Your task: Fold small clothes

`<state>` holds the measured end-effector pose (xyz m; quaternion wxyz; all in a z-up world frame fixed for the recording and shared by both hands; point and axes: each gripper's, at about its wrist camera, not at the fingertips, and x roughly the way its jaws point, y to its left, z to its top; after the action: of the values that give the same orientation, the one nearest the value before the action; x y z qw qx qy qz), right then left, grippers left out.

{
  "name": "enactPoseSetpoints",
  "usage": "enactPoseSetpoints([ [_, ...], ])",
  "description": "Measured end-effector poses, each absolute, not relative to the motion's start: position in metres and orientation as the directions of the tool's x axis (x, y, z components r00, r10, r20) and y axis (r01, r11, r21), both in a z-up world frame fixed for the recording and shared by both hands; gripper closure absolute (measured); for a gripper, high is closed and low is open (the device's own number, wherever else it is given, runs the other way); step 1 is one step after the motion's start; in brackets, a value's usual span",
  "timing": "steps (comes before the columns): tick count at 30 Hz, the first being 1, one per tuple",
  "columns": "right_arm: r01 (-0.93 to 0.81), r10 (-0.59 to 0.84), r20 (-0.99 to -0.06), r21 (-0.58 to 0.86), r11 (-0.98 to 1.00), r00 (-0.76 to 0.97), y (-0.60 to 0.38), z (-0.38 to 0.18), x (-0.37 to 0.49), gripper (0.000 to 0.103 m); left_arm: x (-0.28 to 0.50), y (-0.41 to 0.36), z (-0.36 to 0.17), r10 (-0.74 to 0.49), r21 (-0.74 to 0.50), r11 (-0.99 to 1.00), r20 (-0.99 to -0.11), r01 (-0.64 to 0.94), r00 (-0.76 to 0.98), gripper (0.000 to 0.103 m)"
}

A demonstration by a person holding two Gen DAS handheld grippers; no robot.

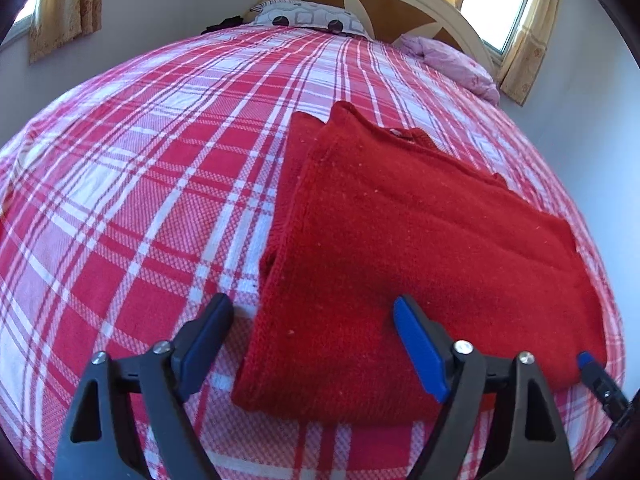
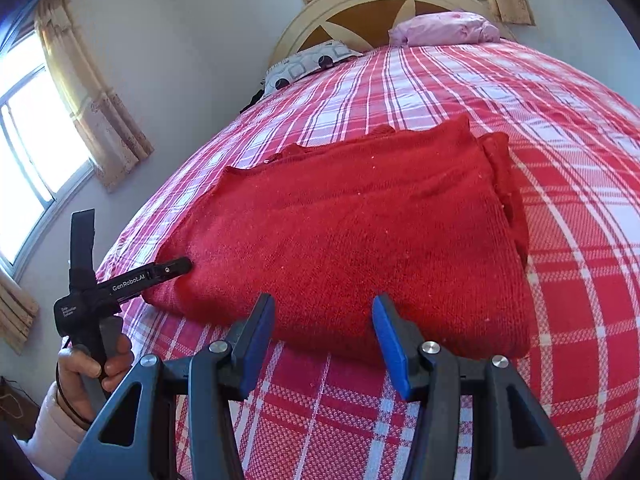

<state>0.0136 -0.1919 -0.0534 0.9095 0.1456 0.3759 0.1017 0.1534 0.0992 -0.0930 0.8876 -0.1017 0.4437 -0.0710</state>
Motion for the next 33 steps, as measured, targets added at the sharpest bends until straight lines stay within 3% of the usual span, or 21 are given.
enactPoseSetpoints([
  [1,-0.078,0.296,-0.654,0.341,0.937,0.696,-0.192,-0.053,0.014,0.051,0.153,0.1,-0.092,-0.221,-0.252,0.967,-0.773,0.032,0.595,0.028],
  [3,-0.086,0.297,-0.652,0.336,0.938,0.698,-0.19,-0.052,0.014,0.051,0.152,0.105,-0.091,-0.249,-0.299,0.954,-0.764,0.015,0.594,0.049],
  [4,-0.088,0.298,-0.651,0.335,0.938,0.699,-0.19,-0.052,0.014,0.051,0.152,0.107,-0.09,-0.268,-0.325,0.946,-0.76,0.011,0.592,0.066],
  [5,-0.089,0.299,-0.65,0.336,0.938,0.699,-0.19,-0.052,0.014,0.051,0.154,0.11,-0.091,-0.311,-0.377,0.926,-0.755,0.007,0.577,0.076],
  [10,-0.081,0.305,-0.653,0.349,0.933,0.693,-0.192,-0.053,0.014,0.051,0.156,0.118,-0.094,-0.374,-0.462,0.887,-0.737,-0.015,0.563,0.089],
  [22,-0.183,0.383,-0.621,0.362,0.914,0.684,-0.169,-0.019,0.06,0.051,0.144,0.106,-0.066,-0.373,-0.474,0.88,-0.671,0.016,0.641,0.09],
  [33,-0.25,0.584,-0.619,0.544,0.801,0.526,-0.101,-0.029,0.164,0.051,0.149,0.105,-0.069,-0.333,-0.44,0.898,-0.7,-0.015,0.632,0.09],
])
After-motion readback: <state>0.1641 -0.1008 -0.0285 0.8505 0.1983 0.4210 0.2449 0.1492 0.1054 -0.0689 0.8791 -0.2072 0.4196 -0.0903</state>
